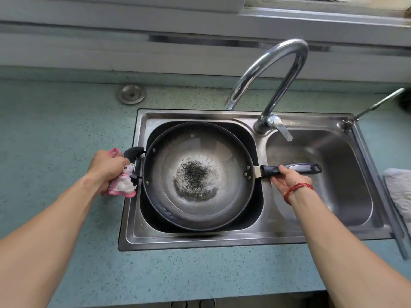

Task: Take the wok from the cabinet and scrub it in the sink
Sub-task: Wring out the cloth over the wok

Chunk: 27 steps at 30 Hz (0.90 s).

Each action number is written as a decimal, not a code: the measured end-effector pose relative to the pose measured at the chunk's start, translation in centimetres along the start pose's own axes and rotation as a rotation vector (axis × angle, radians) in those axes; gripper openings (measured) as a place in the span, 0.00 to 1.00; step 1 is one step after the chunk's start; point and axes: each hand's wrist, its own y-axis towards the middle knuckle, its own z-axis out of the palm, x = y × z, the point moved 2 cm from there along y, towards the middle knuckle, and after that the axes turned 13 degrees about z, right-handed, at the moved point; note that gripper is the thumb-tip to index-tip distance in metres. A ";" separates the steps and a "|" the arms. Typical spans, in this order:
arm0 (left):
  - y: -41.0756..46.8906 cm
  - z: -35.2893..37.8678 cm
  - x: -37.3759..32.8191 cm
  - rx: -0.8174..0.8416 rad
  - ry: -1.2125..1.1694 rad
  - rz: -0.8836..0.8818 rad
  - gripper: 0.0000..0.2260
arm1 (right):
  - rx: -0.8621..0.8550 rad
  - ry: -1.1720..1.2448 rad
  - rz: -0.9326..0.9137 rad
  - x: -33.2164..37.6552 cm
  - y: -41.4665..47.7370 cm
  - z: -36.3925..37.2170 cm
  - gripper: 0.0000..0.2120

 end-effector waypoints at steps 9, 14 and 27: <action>-0.5 -0.2 -1.0 -0.078 -0.017 0.073 0.11 | 0.028 0.056 -0.061 1.2 -0.7 0.2 0.20; -0.3 -1.7 -2.6 -0.067 -0.062 0.091 0.06 | 0.054 0.078 -0.124 3.1 -2.7 1.2 0.20; -0.9 -3.0 -4.9 -0.131 -0.018 0.286 0.15 | 0.119 0.030 -0.160 7.0 -6.1 2.9 0.04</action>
